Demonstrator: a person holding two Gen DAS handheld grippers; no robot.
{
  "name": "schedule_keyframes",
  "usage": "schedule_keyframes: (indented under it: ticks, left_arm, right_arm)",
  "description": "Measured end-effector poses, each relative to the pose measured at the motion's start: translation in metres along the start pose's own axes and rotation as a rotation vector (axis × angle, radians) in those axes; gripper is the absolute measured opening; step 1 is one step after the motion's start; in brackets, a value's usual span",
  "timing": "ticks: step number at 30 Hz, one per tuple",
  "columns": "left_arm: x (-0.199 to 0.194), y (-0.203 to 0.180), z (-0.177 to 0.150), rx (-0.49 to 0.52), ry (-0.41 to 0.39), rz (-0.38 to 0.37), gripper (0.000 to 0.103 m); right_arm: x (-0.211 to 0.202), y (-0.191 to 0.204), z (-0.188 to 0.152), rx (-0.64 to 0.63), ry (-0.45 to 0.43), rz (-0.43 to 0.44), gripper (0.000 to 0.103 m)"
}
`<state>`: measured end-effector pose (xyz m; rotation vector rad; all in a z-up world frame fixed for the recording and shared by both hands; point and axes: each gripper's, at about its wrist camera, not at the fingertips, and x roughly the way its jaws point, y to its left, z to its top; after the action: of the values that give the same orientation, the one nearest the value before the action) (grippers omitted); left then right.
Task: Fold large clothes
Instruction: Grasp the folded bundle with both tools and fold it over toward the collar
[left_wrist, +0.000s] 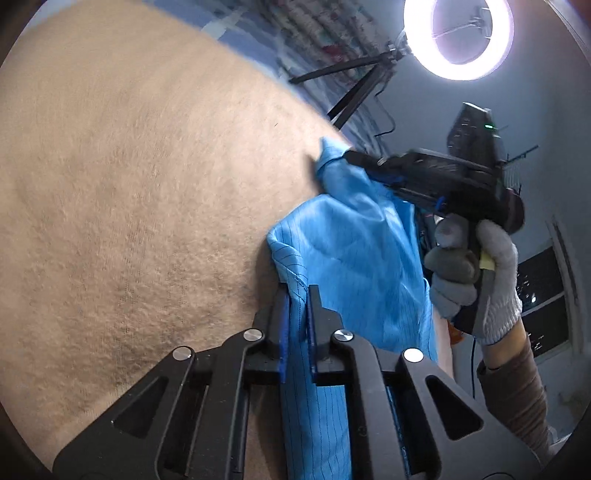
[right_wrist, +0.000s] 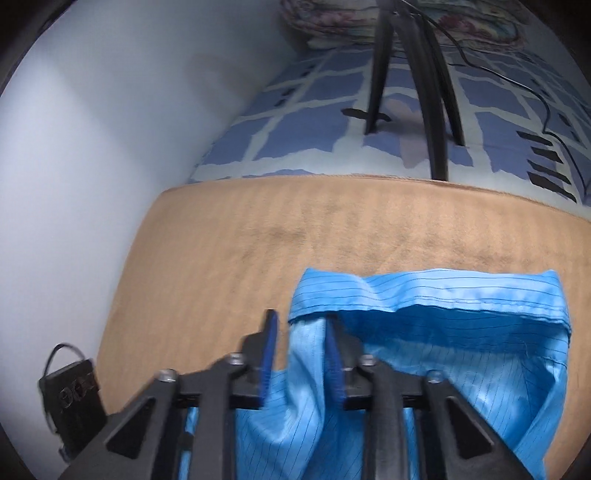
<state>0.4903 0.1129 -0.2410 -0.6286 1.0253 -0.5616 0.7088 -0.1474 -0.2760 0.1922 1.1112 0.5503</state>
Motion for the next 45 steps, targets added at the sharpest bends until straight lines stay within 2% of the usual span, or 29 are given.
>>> schedule_keyframes:
  ticks: [1, 3, 8, 9, 11, 13, 14, 15, 16, 17, 19, 21, 23, 25, 29, 32, 36, 37, 39, 40, 41, 42, 43, 45]
  left_arm:
    - [-0.003, -0.003, -0.002, 0.01, -0.015, 0.007, 0.004]
    - [-0.007, -0.005, -0.005, 0.025, -0.036, 0.025, 0.003]
    - [-0.011, -0.008, -0.012, 0.05, -0.082, 0.103, 0.002]
    - [-0.009, -0.006, -0.013, 0.049, -0.078, 0.125, 0.002]
    - [-0.005, -0.006, -0.014, 0.053, -0.071, 0.156, 0.002]
    - [-0.008, -0.01, -0.016, 0.068, -0.072, 0.17, 0.003]
    - [-0.008, -0.013, -0.014, 0.076, -0.076, 0.169, 0.004]
    - [-0.01, -0.015, -0.013, 0.087, -0.08, 0.165, 0.007]
    - [-0.014, -0.019, -0.012, 0.105, -0.086, 0.178, 0.019]
    - [-0.019, -0.024, -0.009, 0.133, -0.105, 0.197, 0.035]
    - [-0.024, -0.031, -0.004, 0.151, -0.121, 0.184, 0.05]
    - [-0.023, -0.038, 0.008, 0.153, -0.094, 0.133, 0.052]
    - [-0.014, -0.05, 0.025, 0.154, -0.072, 0.102, 0.057]
    - [0.006, -0.056, 0.046, 0.135, -0.006, 0.059, 0.064]
    - [0.042, -0.056, 0.08, 0.056, 0.03, 0.051, 0.064]
    - [0.072, -0.062, 0.094, 0.078, 0.098, 0.052, 0.064]
    - [0.117, -0.067, 0.1, 0.103, 0.166, 0.155, 0.064]
    - [0.125, -0.069, 0.098, 0.115, 0.172, 0.175, 0.061]
    - [0.137, -0.075, 0.094, 0.158, 0.17, 0.202, 0.042]
    - [0.141, -0.079, 0.093, 0.171, 0.172, 0.205, 0.024]
    - [0.142, -0.082, 0.091, 0.177, 0.169, 0.212, 0.015]
    - [0.141, -0.088, 0.09, 0.193, 0.153, 0.224, 0.011]
    - [0.139, -0.093, 0.089, 0.209, 0.144, 0.229, 0.007]
    - [0.128, -0.104, 0.085, 0.25, 0.108, 0.235, 0.005]
  right_arm:
    - [-0.001, 0.001, -0.001, -0.006, -0.006, -0.019, 0.001]
    - [-0.009, 0.001, -0.004, -0.01, -0.054, -0.029, 0.0]
    - [-0.048, -0.019, -0.016, 0.073, -0.257, 0.0, 0.0]
    - [-0.046, -0.025, -0.017, 0.079, -0.254, 0.001, 0.0]
    - [-0.035, -0.033, -0.015, 0.086, -0.18, 0.031, 0.0]
    - [-0.037, -0.035, -0.014, 0.076, -0.157, 0.018, 0.008]
    - [-0.043, -0.036, -0.014, 0.057, -0.151, 0.055, 0.018]
    - [-0.049, -0.037, -0.014, 0.041, -0.152, 0.089, 0.031]
    - [-0.067, -0.039, -0.017, 0.003, -0.181, 0.12, 0.033]
    - [-0.081, -0.043, -0.022, -0.033, -0.207, 0.111, 0.033]
    - [-0.101, -0.054, -0.029, -0.082, -0.23, 0.089, 0.035]
    - [-0.118, -0.082, -0.038, -0.073, -0.242, 0.046, 0.047]
    - [-0.123, -0.115, -0.043, -0.002, -0.238, 0.06, 0.059]
    - [-0.12, -0.136, -0.047, 0.055, -0.229, 0.097, 0.06]
    - [-0.102, -0.166, -0.053, 0.1, -0.21, 0.112, 0.057]
    - [-0.085, -0.173, -0.055, 0.114, -0.176, 0.172, 0.053]
    - [-0.062, -0.163, -0.051, 0.075, -0.128, 0.158, 0.052]
    - [-0.055, -0.159, -0.049, 0.06, -0.111, 0.152, 0.051]
    - [-0.05, -0.15, -0.048, 0.024, -0.097, 0.134, 0.038]
    - [-0.049, -0.146, -0.047, 0.004, -0.092, 0.123, 0.033]
    - [-0.048, -0.143, -0.048, -0.01, -0.084, 0.115, 0.025]
    - [-0.048, -0.139, -0.048, -0.026, -0.079, 0.092, 0.015]
    - [-0.05, -0.135, -0.048, -0.045, -0.08, 0.061, 0.01]
    - [-0.059, -0.127, -0.049, -0.082, -0.096, 0.02, 0.007]
